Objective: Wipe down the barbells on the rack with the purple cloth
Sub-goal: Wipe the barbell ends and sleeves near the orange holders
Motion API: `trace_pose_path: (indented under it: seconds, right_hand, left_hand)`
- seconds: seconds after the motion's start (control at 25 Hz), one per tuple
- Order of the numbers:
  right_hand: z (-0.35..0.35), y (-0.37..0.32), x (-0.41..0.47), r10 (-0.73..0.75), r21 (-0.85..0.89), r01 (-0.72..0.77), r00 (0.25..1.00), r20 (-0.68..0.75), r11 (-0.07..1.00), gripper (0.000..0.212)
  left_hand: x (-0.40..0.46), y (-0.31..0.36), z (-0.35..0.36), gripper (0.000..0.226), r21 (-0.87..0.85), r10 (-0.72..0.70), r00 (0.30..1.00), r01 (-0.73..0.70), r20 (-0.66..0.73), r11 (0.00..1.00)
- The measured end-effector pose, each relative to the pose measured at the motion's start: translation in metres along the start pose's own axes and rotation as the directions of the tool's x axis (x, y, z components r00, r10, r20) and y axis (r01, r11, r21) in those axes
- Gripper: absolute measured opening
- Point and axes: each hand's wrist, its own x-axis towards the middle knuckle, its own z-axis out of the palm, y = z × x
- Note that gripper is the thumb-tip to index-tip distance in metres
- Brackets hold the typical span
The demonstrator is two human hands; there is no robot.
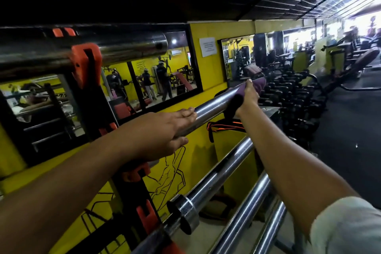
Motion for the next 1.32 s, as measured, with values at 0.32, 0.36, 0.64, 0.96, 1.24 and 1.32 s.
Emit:
trace_pose_path:
  seconds: [0.32,0.36,0.64,0.96,1.24,1.32]
  right_hand:
    - [-0.012,0.036,-0.084,-0.07,-0.014,0.071,0.994,0.08,0.997,0.08]
    - [-0.016,0.041,-0.089,-0.064,0.037,0.061,0.994,0.088,0.997,0.079]
    - [0.013,0.039,-0.106,-0.024,0.065,0.023,1.0,0.014,0.998,0.085]
    - [0.017,0.081,-0.152,0.034,0.13,-0.047,0.994,0.102,0.99,0.072]
    - [0.015,0.084,-0.15,0.006,0.103,-0.013,0.998,0.064,0.995,0.065]
    - [0.012,0.098,-0.159,0.019,0.105,-0.032,0.992,0.125,0.994,0.061]
  left_hand:
    - [-0.013,-0.007,0.0,0.059,-0.221,-0.01,0.982,-0.032,-0.189,0.975]
    - [-0.022,-0.01,0.0,0.057,-0.263,-0.024,0.98,-0.03,-0.197,0.964]
    - [-0.1,-0.024,0.016,0.063,-0.227,-0.042,0.989,0.008,-0.144,0.974]
    - [-0.104,-0.026,0.027,0.063,-0.264,-0.053,0.983,0.005,-0.174,0.964]
    - [-0.104,-0.021,0.024,0.056,-0.273,-0.079,0.983,0.032,-0.164,0.961]
    - [-0.104,-0.023,0.026,0.055,-0.263,-0.067,0.982,0.018,-0.176,0.965]
